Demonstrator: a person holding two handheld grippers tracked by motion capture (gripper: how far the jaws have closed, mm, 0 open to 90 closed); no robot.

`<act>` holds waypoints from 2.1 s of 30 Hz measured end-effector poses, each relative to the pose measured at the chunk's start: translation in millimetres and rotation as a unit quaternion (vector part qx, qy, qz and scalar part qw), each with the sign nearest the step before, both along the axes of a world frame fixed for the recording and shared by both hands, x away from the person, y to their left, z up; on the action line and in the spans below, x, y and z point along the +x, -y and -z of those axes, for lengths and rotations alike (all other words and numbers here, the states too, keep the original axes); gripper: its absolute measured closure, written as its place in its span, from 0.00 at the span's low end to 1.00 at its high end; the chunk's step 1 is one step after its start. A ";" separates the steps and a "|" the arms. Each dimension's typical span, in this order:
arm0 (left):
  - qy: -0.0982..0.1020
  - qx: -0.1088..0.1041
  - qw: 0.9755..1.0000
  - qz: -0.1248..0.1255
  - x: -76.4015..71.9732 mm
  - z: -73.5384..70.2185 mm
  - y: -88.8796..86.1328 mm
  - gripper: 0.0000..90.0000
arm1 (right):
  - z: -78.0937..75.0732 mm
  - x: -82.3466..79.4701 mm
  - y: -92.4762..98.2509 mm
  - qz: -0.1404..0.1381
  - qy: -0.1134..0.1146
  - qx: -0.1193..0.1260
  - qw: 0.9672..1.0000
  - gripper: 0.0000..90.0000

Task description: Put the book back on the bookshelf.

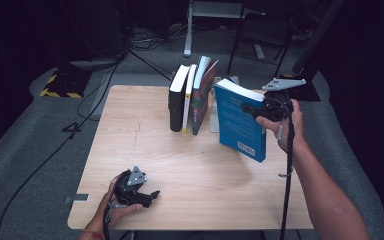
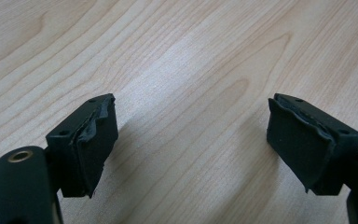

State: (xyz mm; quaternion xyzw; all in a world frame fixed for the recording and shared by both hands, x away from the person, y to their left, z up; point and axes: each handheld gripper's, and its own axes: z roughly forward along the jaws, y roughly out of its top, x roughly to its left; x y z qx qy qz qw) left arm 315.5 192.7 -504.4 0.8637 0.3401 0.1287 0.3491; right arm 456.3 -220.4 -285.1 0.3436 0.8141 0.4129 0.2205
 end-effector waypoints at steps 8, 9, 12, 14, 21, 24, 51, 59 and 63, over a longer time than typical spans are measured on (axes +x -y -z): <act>0.001 0.001 1.000 0.002 0.5 -0.1 -0.2 0.18 | -6.3 21.0 -10.5 0.042 0.015 0.005 0.999 0.68; 0.002 0.001 1.000 0.002 0.5 -0.1 -0.2 0.18 | -6.8 24.4 -11.2 0.044 0.016 0.009 0.999 0.68; 0.001 0.001 1.000 0.001 0.4 -0.1 -0.1 0.18 | -8.5 34.2 -16.0 0.049 0.014 0.012 0.999 0.68; 0.001 0.001 1.000 0.001 0.4 -0.1 -0.1 0.18 | -9.3 38.3 -20.1 0.055 0.021 0.010 0.998 0.68; 0.001 0.001 1.000 0.001 0.4 0.0 -0.1 0.18 | -7.3 46.7 -29.1 0.074 0.029 0.015 0.997 0.68; -0.001 -0.002 1.000 0.002 0.3 0.2 0.3 0.18 | -9.3 40.9 -32.3 0.058 0.026 0.021 0.998 0.68; -0.001 -0.002 1.000 0.004 0.6 0.2 0.8 0.18 | 2.9 83.7 -47.4 0.121 0.043 0.032 0.991 0.68; 0.000 -0.001 1.000 0.009 1.1 0.2 0.8 0.18 | 16.3 83.6 -43.7 0.122 0.040 0.037 0.991 0.67; 0.000 0.000 1.000 0.010 1.3 0.0 0.7 0.18 | 18.4 77.8 -42.9 0.113 0.049 0.033 0.992 0.67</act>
